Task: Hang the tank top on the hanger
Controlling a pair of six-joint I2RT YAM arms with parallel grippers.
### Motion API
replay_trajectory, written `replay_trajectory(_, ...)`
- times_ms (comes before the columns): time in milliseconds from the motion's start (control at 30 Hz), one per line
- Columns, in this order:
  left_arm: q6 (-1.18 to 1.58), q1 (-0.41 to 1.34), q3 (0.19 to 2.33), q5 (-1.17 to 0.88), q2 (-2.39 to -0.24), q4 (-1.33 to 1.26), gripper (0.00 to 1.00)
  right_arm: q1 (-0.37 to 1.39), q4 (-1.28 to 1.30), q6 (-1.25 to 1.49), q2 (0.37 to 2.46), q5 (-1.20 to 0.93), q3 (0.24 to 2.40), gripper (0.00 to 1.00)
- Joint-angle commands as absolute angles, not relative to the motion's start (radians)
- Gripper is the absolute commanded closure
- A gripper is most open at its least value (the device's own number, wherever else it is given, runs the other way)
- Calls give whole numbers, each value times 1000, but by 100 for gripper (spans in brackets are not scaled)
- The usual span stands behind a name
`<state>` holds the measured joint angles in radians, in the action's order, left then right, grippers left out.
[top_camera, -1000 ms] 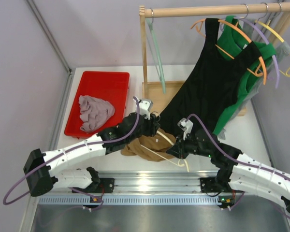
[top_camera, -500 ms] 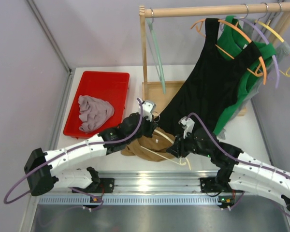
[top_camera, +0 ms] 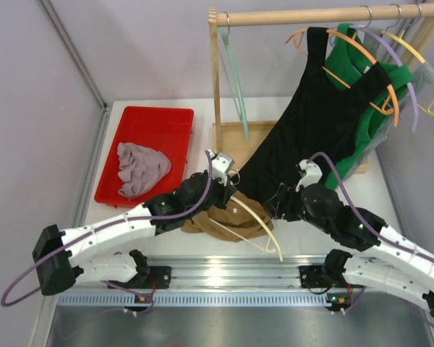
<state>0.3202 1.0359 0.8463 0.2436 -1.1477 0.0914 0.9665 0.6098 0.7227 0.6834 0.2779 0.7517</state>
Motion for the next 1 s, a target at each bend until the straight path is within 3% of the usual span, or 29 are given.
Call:
replay_trajectory(0,276,1043,835,256,-1088,41,100,969,739,831,741,370,787,45)
replay_trajectory(33,272,1045,833,255,-1085,40,100,968,718,839,749,356,760,53)
replay_trajectory(200,252,1052,828,255,-1066,41,100,931,626,856,805,238,692,60)
replay_trajectory(633,241,1074,824,281,-1057,32,100,900,466,873,991,183,637,53)
replay_trajectory(867,239,1080,822,308,-1046,22,100,897,448,879,1029,189,606,69)
replay_trajectory(900,239,1081,818,320,-1046,17,100,896,446,879,1028,190,597,79)
replay_trajectory(967,241,1080,816,340,-1037,11,100,894,451,882,1014,192,588,89)
